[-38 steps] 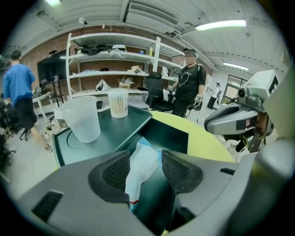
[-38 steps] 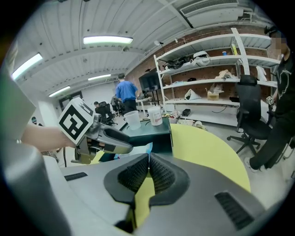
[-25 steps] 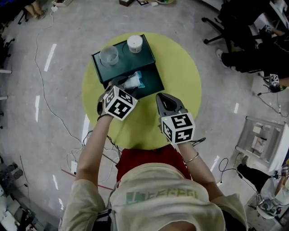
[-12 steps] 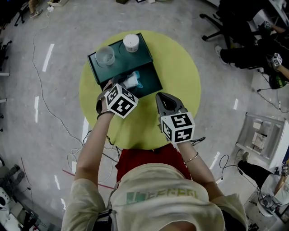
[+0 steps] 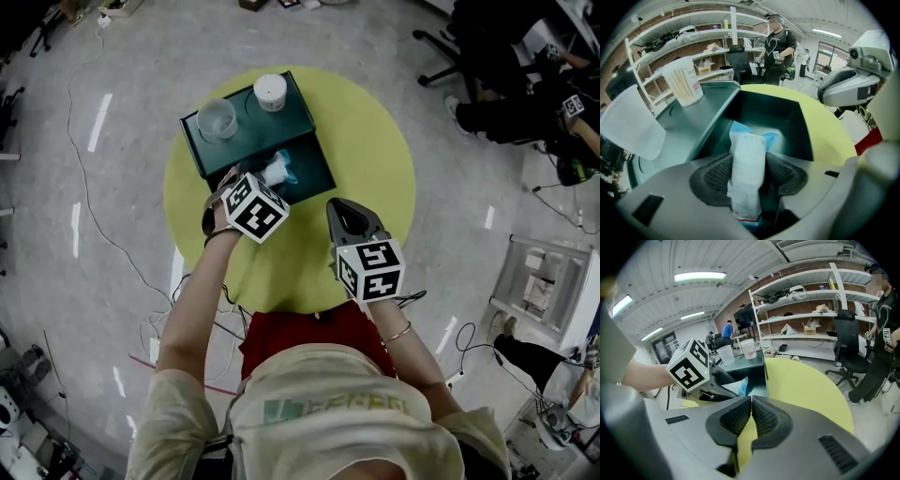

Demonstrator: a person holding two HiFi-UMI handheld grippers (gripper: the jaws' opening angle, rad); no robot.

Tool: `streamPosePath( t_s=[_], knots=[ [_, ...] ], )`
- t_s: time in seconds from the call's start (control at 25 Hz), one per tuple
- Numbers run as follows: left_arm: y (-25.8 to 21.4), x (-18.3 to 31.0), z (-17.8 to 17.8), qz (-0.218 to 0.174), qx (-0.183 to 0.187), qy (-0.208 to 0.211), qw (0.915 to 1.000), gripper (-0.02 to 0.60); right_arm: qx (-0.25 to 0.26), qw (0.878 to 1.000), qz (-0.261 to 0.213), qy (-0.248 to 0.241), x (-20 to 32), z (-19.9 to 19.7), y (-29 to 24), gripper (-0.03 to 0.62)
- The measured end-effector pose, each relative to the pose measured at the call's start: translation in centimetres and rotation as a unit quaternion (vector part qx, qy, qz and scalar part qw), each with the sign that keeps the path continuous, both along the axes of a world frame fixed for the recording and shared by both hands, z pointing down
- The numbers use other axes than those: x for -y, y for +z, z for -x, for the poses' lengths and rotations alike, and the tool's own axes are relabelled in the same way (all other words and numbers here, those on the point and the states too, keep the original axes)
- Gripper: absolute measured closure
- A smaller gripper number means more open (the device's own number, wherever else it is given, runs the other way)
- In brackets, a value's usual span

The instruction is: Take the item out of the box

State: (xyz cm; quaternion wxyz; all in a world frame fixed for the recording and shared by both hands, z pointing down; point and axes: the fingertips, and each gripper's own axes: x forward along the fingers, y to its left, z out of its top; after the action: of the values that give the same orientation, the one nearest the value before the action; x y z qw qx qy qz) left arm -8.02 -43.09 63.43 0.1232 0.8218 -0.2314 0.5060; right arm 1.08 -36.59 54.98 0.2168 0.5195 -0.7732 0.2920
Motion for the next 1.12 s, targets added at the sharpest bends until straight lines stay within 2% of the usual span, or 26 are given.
streamPosePath(
  t_s=[0.24,0.48,0.76,1.12],
  knots=[
    [0.0,-0.5,0.1,-0.005,0.009,0.008,0.9999,0.368,-0.005,1.0,0.003,0.001,-0.9,0.1,0.2,0.557],
    [-0.7,-0.8,-1.1,-0.012,-0.006,0.007,0.9999,0.373,-0.008,1.0,0.003,-0.005,-1.3,0.3,0.1,0.557],
    [-3.5,-0.9,-2.1,-0.052,-0.033,0.001,0.9981,0.373,-0.011,1.0,0.002,-0.008,-2.7,0.6,-0.8,0.557],
    [-7.8,-1.1,-2.1,-0.106,-0.073,-0.046,0.9906,0.373,-0.011,1.0,-0.014,-0.013,-4.3,1.0,-1.9,0.557]
  ],
)
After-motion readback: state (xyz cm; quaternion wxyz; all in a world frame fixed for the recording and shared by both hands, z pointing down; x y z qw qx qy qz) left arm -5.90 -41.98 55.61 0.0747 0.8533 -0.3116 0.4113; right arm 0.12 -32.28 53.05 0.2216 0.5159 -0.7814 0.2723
